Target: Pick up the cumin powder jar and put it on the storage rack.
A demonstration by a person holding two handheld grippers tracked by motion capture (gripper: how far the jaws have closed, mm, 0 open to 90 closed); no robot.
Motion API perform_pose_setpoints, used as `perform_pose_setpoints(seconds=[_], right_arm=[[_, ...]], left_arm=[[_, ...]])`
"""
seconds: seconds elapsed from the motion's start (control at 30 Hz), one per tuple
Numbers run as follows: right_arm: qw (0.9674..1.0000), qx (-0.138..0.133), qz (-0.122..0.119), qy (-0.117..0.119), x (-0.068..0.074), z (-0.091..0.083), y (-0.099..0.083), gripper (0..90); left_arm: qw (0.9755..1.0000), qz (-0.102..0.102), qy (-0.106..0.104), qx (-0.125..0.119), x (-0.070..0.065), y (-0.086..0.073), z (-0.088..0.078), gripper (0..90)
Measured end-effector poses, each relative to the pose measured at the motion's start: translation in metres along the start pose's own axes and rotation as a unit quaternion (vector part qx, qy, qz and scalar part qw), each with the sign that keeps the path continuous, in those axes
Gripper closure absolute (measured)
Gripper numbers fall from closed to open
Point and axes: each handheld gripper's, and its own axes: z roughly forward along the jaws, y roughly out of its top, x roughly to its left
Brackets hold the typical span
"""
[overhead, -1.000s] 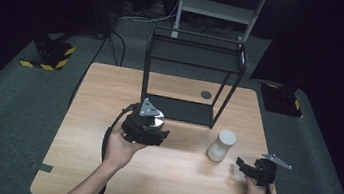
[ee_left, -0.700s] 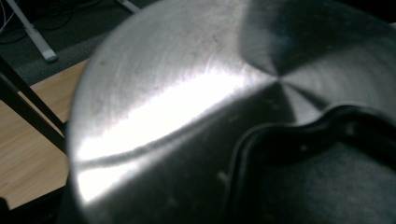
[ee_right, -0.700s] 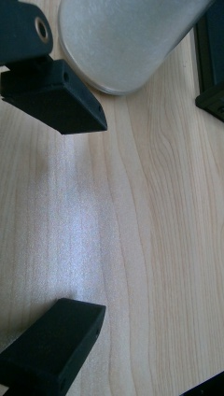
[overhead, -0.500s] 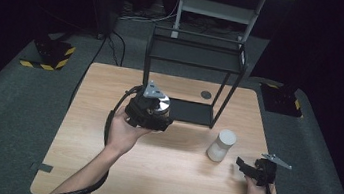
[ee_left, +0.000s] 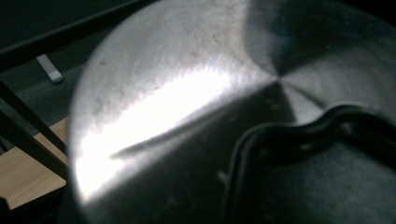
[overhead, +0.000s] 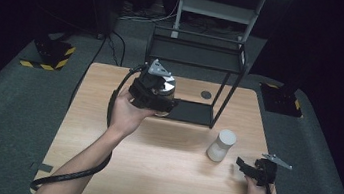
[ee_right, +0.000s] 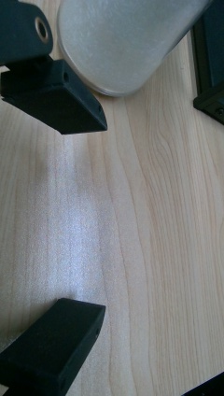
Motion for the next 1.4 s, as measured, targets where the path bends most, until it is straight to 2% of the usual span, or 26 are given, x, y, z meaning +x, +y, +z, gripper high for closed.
perform_pose_setpoints(seconds=[0.47, 0.63, 0.9, 1.4], right_arm=[[1.0000, -0.003, 0.005, 0.003, -0.002, -0.001, -0.001, 9.7], [1.0000, -0.004, 0.006, 0.004, -0.003, -0.001, -0.002, 9.6], [1.0000, -0.004, 0.006, 0.004, -0.003, -0.001, -0.001, 9.6], [0.9999, -0.006, 0.009, 0.008, -0.005, -0.001, -0.002, 9.7]], left_arm=[[1.0000, -0.001, 0.002, -0.006, 0.013, 0.034, 0.003, 31.9], [0.9999, 0.000, 0.014, -0.002, 0.018, 0.053, 0.004, 31.9], [0.9994, 0.000, 0.034, 0.001, 0.022, 0.072, 0.009, 31.8], [0.9982, -0.017, 0.057, 0.004, 0.036, 0.107, 0.043, 31.8]])
